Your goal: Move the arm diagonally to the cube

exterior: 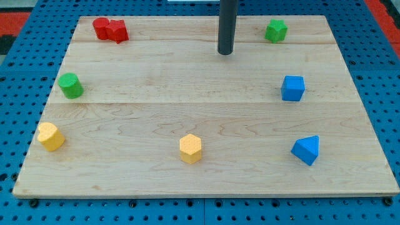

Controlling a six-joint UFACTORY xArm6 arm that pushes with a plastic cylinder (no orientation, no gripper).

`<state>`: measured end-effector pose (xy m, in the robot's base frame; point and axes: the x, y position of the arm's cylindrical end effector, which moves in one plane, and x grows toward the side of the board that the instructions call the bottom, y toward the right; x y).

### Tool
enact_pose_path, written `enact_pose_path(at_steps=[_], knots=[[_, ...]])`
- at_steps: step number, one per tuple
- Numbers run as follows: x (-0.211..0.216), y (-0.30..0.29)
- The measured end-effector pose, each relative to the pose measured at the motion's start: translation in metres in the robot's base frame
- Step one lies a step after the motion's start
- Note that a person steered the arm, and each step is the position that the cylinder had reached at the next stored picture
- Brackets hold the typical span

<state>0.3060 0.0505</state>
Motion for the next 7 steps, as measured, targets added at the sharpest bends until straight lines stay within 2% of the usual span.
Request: enact_pose_path(at_steps=[3,4,7], knots=[[0.0,0.017],[0.055,-0.037],[0.035,-0.024]])
